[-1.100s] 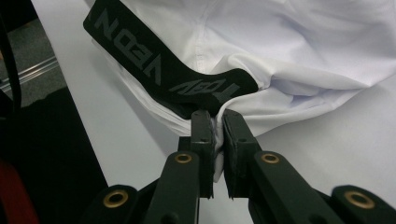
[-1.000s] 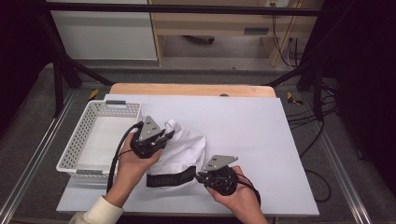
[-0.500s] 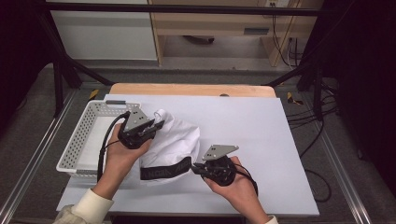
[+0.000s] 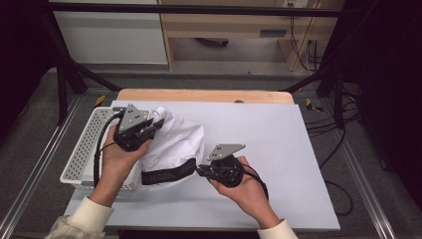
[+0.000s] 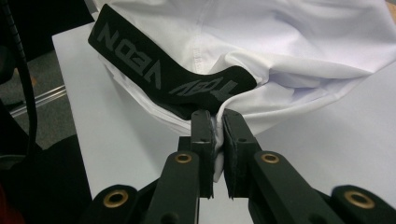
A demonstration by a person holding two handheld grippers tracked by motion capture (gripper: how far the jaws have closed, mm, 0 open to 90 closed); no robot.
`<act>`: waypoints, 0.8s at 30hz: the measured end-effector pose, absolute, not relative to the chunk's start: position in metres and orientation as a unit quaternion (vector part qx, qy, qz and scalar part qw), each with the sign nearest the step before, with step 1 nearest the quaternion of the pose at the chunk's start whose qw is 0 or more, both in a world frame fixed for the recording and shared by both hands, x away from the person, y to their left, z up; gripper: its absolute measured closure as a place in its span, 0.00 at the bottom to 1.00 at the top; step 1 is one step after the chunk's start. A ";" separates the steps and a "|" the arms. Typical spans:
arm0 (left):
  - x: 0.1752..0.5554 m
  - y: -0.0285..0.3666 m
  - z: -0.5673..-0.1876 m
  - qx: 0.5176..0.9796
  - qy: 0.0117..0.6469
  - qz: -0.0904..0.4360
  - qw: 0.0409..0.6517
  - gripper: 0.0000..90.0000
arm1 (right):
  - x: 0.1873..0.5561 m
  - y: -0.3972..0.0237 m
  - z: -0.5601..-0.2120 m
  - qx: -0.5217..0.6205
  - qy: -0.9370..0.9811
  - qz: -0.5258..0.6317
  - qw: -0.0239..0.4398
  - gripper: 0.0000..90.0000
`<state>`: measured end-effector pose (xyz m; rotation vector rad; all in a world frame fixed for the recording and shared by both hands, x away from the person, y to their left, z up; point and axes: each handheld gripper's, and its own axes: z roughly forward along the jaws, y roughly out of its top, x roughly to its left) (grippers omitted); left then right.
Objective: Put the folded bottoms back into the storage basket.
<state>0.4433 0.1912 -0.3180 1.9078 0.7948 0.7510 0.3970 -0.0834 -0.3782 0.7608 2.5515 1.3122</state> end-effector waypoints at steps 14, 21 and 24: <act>0.457 0.220 -0.309 0.759 0.342 0.309 0.460 0.90 | 0.415 -0.054 -0.362 0.246 0.857 0.446 0.082 0.94; 0.470 0.232 -0.306 0.752 0.354 0.318 0.456 0.90 | 0.430 -0.045 -0.362 0.240 0.858 0.446 0.082 0.94; 0.471 0.238 -0.305 0.751 0.357 0.317 0.456 0.90 | 0.434 -0.043 -0.362 0.244 0.855 0.451 0.078 0.94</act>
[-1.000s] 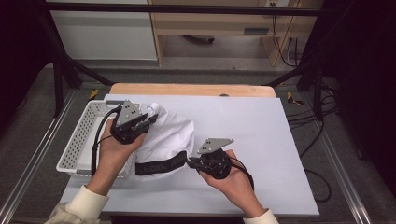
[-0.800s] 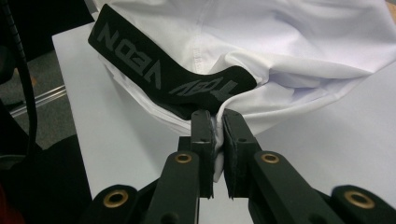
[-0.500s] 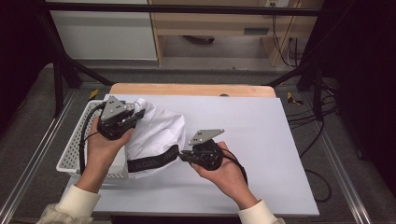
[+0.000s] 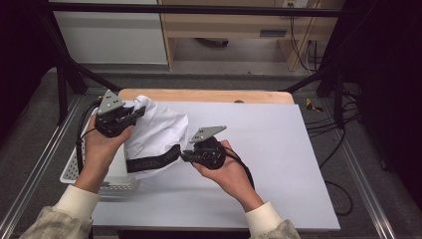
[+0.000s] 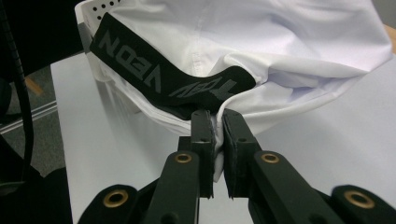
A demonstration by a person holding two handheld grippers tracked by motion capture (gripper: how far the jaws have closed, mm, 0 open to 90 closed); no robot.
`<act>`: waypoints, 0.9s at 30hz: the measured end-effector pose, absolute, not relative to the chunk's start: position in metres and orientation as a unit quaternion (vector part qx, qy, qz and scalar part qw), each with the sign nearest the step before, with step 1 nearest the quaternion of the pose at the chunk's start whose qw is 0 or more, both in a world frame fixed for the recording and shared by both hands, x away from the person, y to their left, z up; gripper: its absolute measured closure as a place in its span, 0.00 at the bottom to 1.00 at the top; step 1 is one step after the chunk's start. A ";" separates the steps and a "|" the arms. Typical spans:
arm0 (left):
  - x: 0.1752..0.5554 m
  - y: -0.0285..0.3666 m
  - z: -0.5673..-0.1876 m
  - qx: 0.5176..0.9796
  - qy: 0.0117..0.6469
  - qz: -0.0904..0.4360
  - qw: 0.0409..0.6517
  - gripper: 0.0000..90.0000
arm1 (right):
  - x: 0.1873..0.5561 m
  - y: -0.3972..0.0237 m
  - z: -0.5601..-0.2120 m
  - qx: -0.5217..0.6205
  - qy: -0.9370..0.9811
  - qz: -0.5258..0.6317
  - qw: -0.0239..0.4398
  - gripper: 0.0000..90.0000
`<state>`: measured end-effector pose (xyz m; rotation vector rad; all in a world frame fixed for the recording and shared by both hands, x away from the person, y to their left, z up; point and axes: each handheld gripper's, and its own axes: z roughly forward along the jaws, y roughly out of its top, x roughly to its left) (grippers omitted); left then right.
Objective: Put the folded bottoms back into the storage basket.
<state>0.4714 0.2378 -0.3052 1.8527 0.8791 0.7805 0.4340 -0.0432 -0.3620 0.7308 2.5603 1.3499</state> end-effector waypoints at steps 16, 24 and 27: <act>0.471 0.259 -0.303 0.747 0.370 0.314 0.454 0.90 | 0.444 -0.014 -0.358 0.221 0.862 0.449 0.080 0.94; 0.470 0.269 -0.303 0.743 0.378 0.317 0.452 0.90 | 0.445 -0.008 -0.357 0.218 0.862 0.452 0.075 0.94; 0.469 0.271 -0.301 0.742 0.378 0.318 0.454 0.90 | 0.446 -0.006 -0.355 0.218 0.862 0.451 0.074 0.94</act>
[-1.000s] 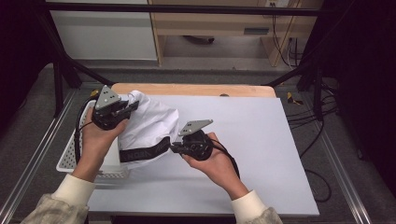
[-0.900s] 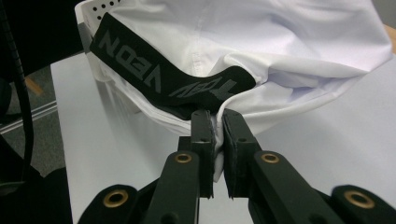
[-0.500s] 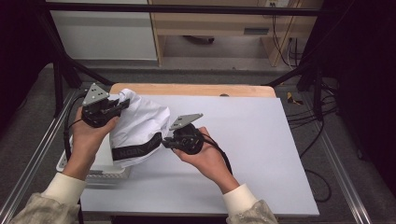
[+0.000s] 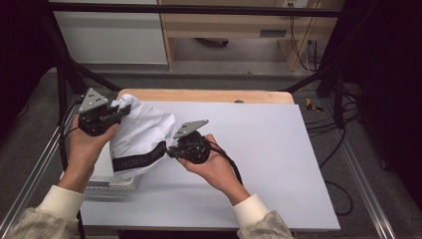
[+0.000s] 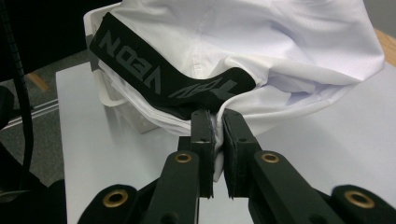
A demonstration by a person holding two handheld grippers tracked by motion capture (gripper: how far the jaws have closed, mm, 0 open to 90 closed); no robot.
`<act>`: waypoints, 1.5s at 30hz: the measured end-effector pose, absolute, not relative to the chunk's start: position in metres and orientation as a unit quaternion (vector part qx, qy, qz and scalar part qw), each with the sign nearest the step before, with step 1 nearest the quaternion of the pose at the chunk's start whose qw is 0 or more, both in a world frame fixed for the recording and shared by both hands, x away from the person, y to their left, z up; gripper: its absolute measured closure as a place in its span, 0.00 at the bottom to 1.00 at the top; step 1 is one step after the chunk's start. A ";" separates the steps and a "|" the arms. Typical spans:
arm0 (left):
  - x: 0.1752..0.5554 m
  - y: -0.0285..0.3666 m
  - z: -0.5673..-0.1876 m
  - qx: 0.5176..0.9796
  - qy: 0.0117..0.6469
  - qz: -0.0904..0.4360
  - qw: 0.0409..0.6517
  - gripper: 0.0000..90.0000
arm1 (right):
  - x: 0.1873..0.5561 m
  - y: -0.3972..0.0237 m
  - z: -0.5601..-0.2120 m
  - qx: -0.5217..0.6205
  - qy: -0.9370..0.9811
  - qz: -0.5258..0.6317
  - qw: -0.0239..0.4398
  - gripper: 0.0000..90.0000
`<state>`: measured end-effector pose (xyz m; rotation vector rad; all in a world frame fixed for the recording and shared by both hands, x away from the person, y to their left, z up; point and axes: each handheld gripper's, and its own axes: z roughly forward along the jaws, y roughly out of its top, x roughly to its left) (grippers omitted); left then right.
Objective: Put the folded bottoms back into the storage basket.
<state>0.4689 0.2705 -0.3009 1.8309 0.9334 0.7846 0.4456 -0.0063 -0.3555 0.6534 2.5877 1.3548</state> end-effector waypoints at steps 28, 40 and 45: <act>0.472 0.297 -0.290 0.737 0.396 0.330 0.437 0.90 | 0.456 0.027 -0.340 0.209 0.870 0.441 0.067 0.94; 0.471 0.316 -0.292 0.735 0.411 0.331 0.426 0.90 | 0.458 0.050 -0.336 0.207 0.875 0.432 0.068 0.94; 0.472 0.322 -0.294 0.735 0.416 0.332 0.420 0.90 | 0.461 0.055 -0.338 0.210 0.876 0.430 0.064 0.94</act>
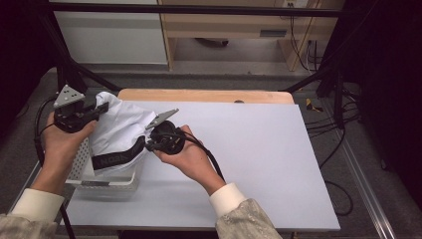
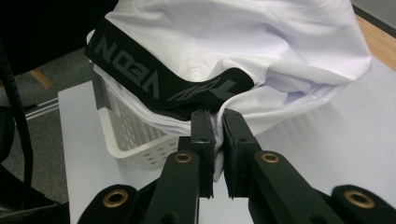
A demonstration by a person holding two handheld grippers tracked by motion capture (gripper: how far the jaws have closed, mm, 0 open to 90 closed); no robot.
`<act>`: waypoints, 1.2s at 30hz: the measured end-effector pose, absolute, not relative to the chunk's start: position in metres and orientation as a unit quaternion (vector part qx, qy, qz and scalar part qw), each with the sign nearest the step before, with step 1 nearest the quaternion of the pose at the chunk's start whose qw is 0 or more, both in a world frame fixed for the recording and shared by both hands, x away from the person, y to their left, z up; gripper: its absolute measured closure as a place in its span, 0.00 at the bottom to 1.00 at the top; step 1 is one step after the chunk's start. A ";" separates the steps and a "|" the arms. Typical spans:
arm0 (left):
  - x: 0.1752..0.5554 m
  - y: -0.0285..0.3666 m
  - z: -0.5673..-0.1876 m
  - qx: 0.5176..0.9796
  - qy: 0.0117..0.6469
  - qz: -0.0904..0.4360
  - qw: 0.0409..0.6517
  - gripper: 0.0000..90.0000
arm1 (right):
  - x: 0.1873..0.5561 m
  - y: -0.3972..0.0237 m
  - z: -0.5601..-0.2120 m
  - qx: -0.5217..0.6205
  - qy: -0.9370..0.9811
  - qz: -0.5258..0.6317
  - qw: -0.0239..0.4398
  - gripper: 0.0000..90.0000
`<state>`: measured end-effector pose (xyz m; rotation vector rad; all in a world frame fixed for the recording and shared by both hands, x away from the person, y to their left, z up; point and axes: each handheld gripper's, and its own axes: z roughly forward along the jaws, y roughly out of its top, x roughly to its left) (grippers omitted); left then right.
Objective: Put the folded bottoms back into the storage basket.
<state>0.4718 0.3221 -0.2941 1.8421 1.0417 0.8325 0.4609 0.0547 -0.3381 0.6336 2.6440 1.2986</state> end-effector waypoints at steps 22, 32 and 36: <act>0.485 0.327 -0.291 0.737 0.416 0.331 0.418 0.90 | 0.470 0.056 -0.336 0.210 0.870 0.443 0.054 0.94; 0.486 0.342 -0.290 0.732 0.422 0.331 0.421 0.90 | 0.461 0.068 -0.338 0.188 0.871 0.450 0.053 0.94; 0.484 0.347 -0.288 0.731 0.421 0.333 0.422 0.90 | 0.460 0.074 -0.338 0.187 0.870 0.453 0.052 0.94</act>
